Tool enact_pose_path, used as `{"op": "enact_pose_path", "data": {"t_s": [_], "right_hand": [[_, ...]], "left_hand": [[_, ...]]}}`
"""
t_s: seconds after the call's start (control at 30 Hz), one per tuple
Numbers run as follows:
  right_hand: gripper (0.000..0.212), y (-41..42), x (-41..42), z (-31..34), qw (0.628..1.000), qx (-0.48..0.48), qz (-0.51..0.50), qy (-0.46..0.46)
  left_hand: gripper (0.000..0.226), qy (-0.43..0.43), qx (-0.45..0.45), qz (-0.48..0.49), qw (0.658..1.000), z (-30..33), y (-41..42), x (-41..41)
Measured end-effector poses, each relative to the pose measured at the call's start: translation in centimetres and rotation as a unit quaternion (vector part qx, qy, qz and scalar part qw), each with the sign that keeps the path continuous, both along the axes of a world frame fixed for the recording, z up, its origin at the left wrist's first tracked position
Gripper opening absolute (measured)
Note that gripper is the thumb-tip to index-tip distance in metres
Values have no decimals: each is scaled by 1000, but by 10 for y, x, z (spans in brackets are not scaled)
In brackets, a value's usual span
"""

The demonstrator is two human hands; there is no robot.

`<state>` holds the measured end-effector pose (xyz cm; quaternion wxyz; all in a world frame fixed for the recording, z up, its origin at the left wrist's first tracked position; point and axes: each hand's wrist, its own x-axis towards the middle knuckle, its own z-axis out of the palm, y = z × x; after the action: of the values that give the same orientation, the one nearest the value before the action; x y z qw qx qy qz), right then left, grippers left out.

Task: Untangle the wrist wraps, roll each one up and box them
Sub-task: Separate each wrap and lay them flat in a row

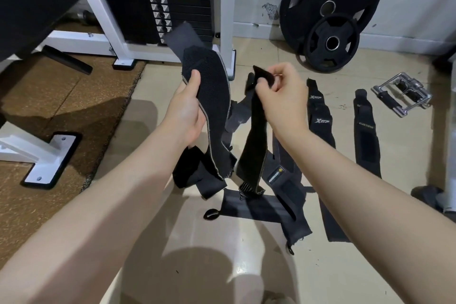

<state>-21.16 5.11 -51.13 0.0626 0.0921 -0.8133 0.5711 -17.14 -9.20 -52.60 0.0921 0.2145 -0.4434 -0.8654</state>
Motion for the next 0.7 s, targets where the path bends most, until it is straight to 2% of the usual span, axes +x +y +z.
{"op": "enact_pose_path", "data": {"t_s": [0.17,0.23,0.33,0.4,0.53,0.63,0.7], "right_hand": [[27,-18,17,-6,984,52,172,-20],[30,-20,20,-8,978,24,204,-39],[45,-14,17,-11,956,-82,252,-122],[45,-12,15,-11,958,-75,251,-119],[30,-17,8,-11,982,61,177,-4],[16,-21,8,-13,982,77,171,18],[19,-18,8,-14,981,69,181,23]], "left_hand": [[44,5,-46,-73,996,4,18,0],[43,1,-59,-78,995,5,20,0],[40,22,-31,-52,998,6,13,2],[39,33,-6,-45,998,6,10,4],[39,29,28,-53,998,7,17,6],[41,29,21,-45,998,9,20,4],[43,26,16,-40,999,9,18,3]]}}
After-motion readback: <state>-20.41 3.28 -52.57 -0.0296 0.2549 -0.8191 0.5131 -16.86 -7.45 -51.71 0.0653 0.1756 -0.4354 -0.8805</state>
